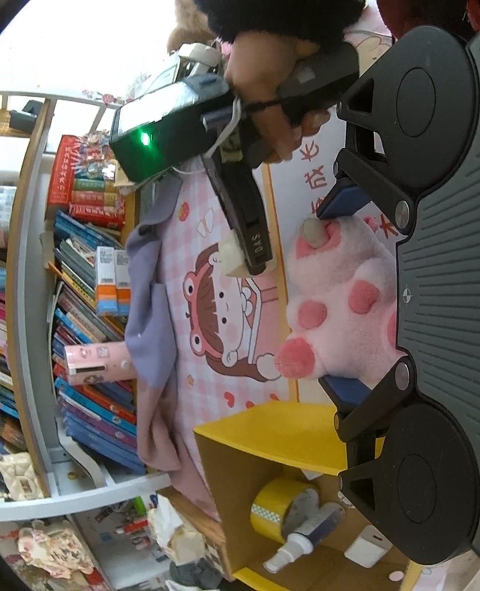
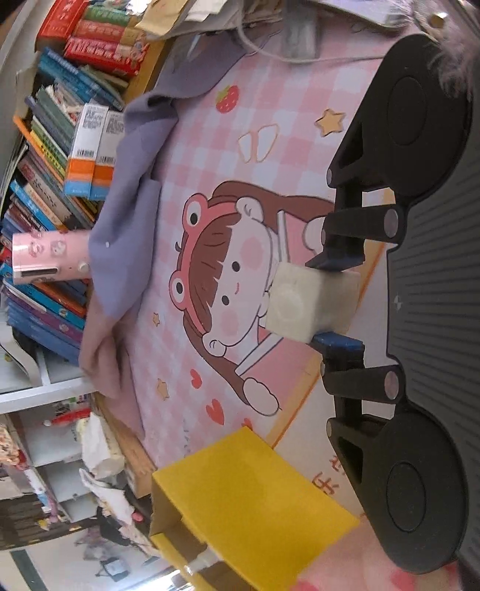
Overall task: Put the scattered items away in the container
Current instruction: 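Grasp the pink plush pig with the left gripper while the right gripper grasps the white cube charger, then lift the plush pig and cube charger with both grippers and carry them over the box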
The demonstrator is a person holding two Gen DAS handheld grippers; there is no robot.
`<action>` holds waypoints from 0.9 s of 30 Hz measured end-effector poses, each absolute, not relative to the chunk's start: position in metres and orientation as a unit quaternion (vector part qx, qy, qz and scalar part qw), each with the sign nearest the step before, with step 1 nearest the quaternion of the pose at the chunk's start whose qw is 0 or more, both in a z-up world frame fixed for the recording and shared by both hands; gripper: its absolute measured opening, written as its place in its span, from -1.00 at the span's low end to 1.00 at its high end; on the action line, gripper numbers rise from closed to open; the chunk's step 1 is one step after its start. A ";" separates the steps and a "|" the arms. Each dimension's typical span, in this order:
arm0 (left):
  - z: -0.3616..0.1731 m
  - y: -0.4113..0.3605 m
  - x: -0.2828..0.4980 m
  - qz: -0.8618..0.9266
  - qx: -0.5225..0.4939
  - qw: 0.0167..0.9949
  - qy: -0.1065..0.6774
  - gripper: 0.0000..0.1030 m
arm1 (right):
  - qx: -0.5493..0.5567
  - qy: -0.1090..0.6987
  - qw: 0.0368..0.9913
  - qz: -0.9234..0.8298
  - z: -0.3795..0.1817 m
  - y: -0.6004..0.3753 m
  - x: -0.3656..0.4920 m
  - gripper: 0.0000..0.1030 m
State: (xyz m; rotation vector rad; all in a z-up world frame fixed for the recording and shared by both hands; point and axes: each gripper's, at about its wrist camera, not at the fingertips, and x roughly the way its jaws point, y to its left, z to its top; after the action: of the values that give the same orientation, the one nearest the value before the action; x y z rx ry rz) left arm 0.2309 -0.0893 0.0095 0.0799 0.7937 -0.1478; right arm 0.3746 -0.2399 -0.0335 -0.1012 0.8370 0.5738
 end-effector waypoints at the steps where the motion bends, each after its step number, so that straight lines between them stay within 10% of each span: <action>1: 0.010 -0.090 0.230 -0.077 0.042 0.919 0.384 0.72 | -0.044 0.401 0.873 0.274 -0.031 -0.244 0.371 -0.39; 27: 0.034 -0.063 0.164 -0.199 0.040 0.930 0.308 0.72 | 0.008 0.360 0.913 0.191 0.032 -0.261 0.219 -0.41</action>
State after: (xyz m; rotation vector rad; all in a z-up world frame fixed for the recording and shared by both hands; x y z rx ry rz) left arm 0.1644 -0.0628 0.0344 0.0824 0.6305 -0.4072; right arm 0.2187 -0.2610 0.0322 0.0157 0.7424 0.3928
